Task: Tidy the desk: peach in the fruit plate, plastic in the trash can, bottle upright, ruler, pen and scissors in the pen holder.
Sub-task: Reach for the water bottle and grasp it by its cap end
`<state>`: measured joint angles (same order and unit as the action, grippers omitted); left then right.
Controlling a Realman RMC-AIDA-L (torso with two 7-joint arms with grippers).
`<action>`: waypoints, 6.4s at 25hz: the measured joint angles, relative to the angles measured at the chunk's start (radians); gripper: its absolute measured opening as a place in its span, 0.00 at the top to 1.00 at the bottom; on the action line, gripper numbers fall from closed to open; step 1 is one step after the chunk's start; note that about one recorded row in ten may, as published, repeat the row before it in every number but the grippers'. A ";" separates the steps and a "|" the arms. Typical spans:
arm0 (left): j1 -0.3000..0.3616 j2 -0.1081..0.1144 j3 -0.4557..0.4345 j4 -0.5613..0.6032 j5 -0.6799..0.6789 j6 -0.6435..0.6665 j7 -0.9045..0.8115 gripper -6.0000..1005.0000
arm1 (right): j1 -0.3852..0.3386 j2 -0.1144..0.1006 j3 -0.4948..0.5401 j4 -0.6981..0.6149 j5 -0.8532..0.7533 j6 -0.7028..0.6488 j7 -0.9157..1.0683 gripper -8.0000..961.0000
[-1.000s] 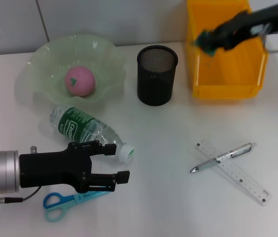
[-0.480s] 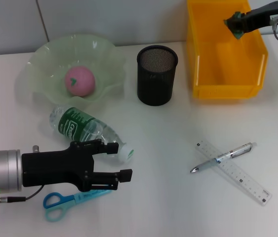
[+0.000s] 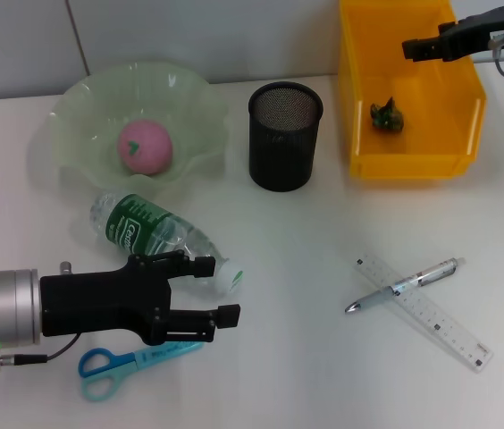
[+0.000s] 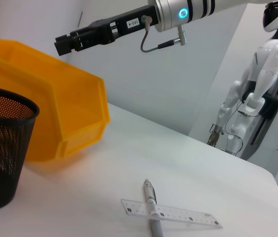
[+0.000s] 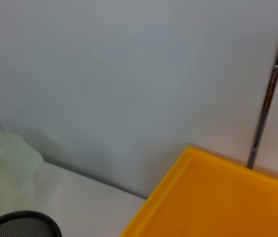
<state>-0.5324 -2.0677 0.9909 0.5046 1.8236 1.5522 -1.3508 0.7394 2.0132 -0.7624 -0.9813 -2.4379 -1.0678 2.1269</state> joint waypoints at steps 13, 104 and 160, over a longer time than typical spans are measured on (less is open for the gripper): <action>0.005 0.001 0.000 0.000 0.000 0.006 0.000 0.14 | -0.051 -0.019 0.008 -0.066 0.208 -0.067 -0.001 0.22; -0.467 -0.013 0.661 0.492 0.601 -0.101 -0.242 0.14 | -0.101 -0.058 -0.006 0.141 0.166 -0.731 -0.436 0.21; -0.475 -0.012 0.830 0.411 0.580 -0.277 -0.271 0.58 | -0.097 -0.060 -0.006 0.150 0.162 -0.722 -0.434 0.21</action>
<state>-1.0079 -2.0801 1.8212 0.9154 2.4041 1.2757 -1.6222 0.6426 1.9529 -0.7689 -0.8314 -2.2763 -1.7900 1.6929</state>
